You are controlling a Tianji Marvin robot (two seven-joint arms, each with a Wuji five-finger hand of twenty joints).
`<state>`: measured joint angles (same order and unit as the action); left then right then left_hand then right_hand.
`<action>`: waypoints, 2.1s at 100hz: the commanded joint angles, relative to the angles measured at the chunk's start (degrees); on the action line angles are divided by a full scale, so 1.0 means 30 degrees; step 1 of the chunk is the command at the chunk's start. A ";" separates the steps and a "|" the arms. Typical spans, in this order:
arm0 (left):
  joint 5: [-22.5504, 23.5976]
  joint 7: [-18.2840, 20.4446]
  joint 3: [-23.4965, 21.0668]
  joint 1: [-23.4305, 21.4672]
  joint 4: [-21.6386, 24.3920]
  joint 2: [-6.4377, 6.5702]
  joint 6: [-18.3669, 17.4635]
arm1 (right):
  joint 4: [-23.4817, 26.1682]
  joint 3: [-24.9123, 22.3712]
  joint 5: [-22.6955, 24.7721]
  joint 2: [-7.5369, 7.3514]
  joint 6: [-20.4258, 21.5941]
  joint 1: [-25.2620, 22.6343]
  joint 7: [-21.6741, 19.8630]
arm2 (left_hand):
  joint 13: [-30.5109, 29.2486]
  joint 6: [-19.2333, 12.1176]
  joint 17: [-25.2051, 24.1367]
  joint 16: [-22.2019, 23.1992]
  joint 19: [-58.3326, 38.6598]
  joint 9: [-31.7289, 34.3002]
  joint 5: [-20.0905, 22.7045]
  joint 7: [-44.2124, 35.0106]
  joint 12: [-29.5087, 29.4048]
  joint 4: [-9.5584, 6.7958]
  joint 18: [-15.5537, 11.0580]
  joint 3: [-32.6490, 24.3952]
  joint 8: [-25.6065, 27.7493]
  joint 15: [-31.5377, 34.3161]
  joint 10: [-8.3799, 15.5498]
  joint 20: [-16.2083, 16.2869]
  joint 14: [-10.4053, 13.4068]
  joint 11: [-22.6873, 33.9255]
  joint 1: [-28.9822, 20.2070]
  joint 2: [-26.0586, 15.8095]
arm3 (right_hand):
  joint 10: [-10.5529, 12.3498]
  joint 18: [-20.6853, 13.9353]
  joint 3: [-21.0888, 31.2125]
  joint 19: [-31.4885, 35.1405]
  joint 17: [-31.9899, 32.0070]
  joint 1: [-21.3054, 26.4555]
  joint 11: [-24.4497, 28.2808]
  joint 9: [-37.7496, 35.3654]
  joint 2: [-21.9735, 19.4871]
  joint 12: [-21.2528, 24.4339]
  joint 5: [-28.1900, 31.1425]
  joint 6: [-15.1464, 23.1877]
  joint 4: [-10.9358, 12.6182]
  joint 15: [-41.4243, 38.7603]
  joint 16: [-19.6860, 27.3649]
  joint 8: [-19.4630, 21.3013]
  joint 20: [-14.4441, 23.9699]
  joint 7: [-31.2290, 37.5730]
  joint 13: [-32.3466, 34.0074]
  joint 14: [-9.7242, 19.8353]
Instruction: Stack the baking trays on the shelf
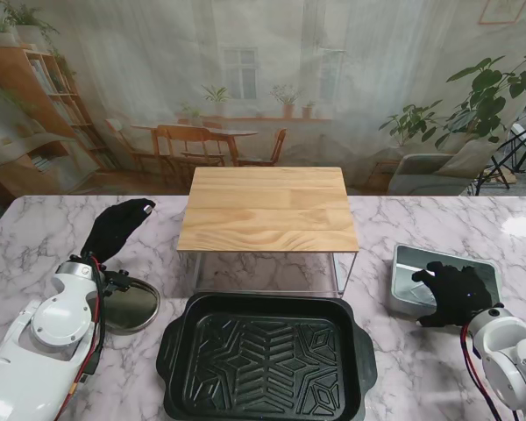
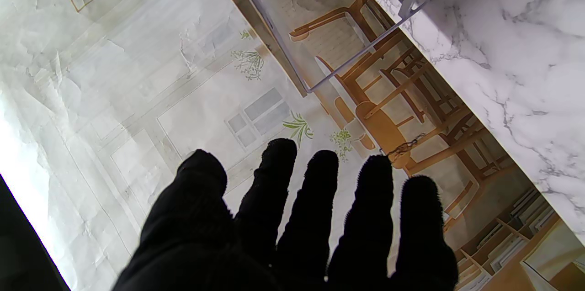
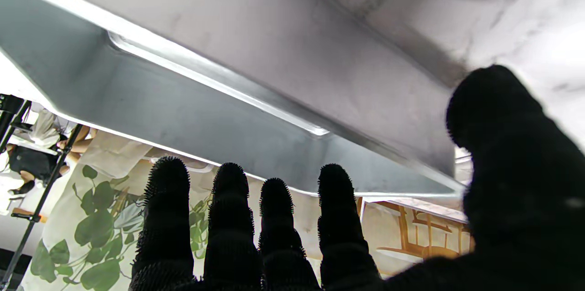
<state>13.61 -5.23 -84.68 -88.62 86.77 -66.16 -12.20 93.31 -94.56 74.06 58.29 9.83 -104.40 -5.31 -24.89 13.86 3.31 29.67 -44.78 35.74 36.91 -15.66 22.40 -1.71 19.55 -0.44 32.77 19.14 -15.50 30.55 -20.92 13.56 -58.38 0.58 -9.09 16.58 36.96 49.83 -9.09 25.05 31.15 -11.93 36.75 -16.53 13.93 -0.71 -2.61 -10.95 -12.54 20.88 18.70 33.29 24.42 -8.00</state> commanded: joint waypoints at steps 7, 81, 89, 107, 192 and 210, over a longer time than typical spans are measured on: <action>-0.0026 0.0230 0.0070 0.0038 -0.0038 -0.0057 0.0062 | -0.0315 0.0514 -0.0030 0.0001 -0.0687 0.0105 -0.0252 | -0.0111 0.0163 0.0271 0.0206 -0.0796 0.0249 0.0399 -0.0175 0.0167 0.0247 -0.1072 0.0299 -0.0069 0.0509 -0.0043 -0.0220 -0.0126 0.0244 -0.0377 -0.0886 | -0.0080 0.1936 0.0793 -0.0971 0.0363 0.0171 -0.0243 0.0458 0.0138 0.0163 -0.0536 0.0329 0.0320 -0.0158 -0.0084 -0.0062 -0.0912 -0.0616 -0.0405 -0.0771; 0.0009 0.0171 0.0143 0.0075 -0.0101 -0.0070 0.0134 | -0.1885 0.2182 -0.1231 0.0072 -0.3953 0.0956 -0.1198 | -0.0204 -0.0266 0.0206 0.0153 -0.1123 0.0507 0.0671 -0.0487 0.0147 0.0272 -0.0833 0.0248 0.0099 0.0629 0.0154 -0.0650 -0.0087 0.0310 -0.0553 -0.0643 | 0.2395 0.3823 0.7753 0.1283 -0.2636 0.2830 -0.0200 -0.0554 -0.1056 0.0198 -0.0836 0.8753 -0.0185 -0.0829 -0.0217 -0.0263 -0.2046 0.1225 0.2011 0.0089; 0.0016 0.0157 0.0153 0.0077 -0.0103 -0.0073 0.0153 | -0.2048 0.2349 -0.1420 0.0068 -0.3974 0.1078 -0.1218 | -0.0205 -0.0250 0.0190 0.0143 -0.1125 0.0521 0.0696 -0.0505 0.0135 0.0274 -0.0796 0.0240 0.0102 0.0612 0.0130 -0.0676 -0.0096 0.0287 -0.0561 -0.0645 | 0.2489 0.3536 0.8193 0.1955 -0.3627 0.4052 0.0095 -0.0764 -0.1605 0.0057 -0.0036 0.8852 -0.0225 -0.1402 -0.0400 -0.0194 -0.1908 0.1475 0.2583 0.0320; 0.0037 0.0176 0.0184 0.0098 -0.0127 -0.0067 0.0182 | -0.2421 0.2695 -0.1959 0.0080 -0.3960 0.1375 -0.1065 | -0.0202 -0.0247 0.0188 0.0138 -0.1143 0.0520 0.0679 -0.0520 0.0131 0.0280 -0.0795 0.0239 0.0103 0.0590 0.0091 -0.0714 -0.0100 0.0266 -0.0564 -0.0631 | 0.2737 0.3320 0.9964 0.2662 -0.5338 0.7428 0.0925 -0.2149 -0.4168 -0.0334 0.1989 0.9187 -0.0993 -0.2471 -0.0505 -0.0035 -0.2000 0.2382 0.3971 0.0650; 0.0070 0.0124 0.0230 0.0200 -0.0306 -0.0074 0.0001 | -0.4169 0.3644 -0.3208 0.0392 -0.3709 0.1939 0.3008 | -0.0228 -0.0589 0.0209 0.0162 -0.1181 0.0573 0.0814 -0.0791 0.0145 0.0345 -0.0975 0.0221 0.0167 0.0654 0.0089 -0.0817 -0.0128 0.0277 -0.0695 -0.0491 | 0.0483 0.2872 1.1386 0.7717 -1.3380 0.8980 0.3201 -1.5750 -0.3149 -0.4320 1.7250 0.4333 -0.3798 -0.6869 -0.3533 0.3175 -0.3742 0.6112 1.4812 -0.1877; 0.0072 0.0123 0.0239 0.0205 -0.0328 -0.0072 -0.0037 | -0.3795 0.3137 -0.2631 0.0406 -0.2935 0.1601 0.4011 | -0.0216 -0.0590 0.0188 0.0162 -0.1147 0.0594 0.0813 -0.0789 0.0151 0.0348 -0.1007 0.0229 0.0145 0.0659 0.0101 -0.0850 -0.0128 0.0293 -0.0643 -0.0507 | 0.0219 0.3009 1.1857 0.8142 -1.3906 0.9075 0.3856 -1.6048 -0.2797 -0.4686 1.7995 0.3924 -0.3956 -0.7514 -0.3938 0.3821 -0.3736 0.6519 1.5426 -0.2039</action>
<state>13.80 -5.42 -84.16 -88.10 86.07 -66.20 -12.12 81.74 -84.87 65.82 59.54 0.66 -98.42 6.34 -24.97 13.61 3.99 29.68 -46.98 35.77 38.44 -17.47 22.40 -1.71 18.79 -0.43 32.89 19.76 -15.51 28.70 -21.39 13.61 -59.13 0.56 -7.15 25.48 64.73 63.71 -46.61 44.69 40.14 -58.60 35.36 -29.69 51.07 7.24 -16.92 -25.50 -22.44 25.73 5.76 38.17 66.93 -12.12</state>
